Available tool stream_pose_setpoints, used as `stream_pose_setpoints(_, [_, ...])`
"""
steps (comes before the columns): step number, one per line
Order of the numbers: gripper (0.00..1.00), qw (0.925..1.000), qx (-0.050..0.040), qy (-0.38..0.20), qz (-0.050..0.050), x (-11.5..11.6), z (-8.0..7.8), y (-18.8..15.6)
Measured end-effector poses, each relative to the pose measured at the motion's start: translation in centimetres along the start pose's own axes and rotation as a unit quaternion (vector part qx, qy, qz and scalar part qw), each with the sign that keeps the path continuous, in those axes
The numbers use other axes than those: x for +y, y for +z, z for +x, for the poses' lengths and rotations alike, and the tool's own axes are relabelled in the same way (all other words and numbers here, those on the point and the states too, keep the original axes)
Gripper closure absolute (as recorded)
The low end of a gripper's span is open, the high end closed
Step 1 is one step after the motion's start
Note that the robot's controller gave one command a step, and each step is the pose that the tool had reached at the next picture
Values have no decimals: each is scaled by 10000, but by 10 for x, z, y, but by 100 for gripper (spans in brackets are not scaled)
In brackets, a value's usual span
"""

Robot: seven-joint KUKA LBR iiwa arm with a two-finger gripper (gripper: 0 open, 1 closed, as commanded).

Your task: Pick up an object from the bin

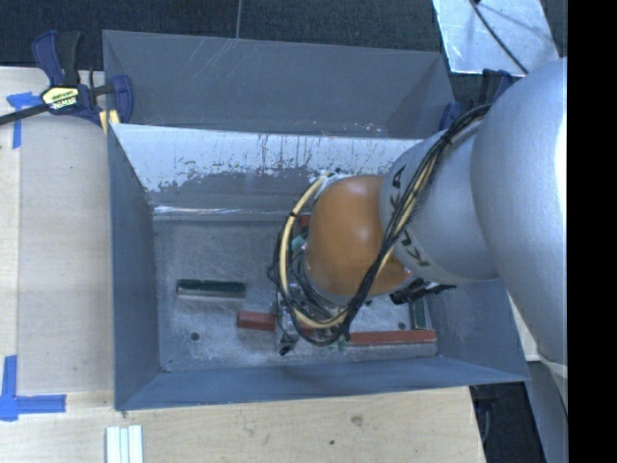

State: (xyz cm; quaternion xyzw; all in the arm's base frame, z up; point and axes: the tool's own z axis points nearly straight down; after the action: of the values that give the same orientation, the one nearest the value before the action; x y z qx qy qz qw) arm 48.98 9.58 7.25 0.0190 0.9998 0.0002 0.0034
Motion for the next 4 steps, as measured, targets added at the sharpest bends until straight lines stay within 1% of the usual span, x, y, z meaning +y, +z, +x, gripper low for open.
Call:
stream_pose_setpoints(1, [100,10000,-29,30,-9,-4,-35,-83])
stream_pose_setpoints(2, [0,10000,21,33,-1,-5,-32,-78])
stream_pose_setpoints(3, [0,9998,63,-188,6,23,-17,5])
stream_pose_setpoints(4, [100,9999,10,-162,-1,22,-21,-1])
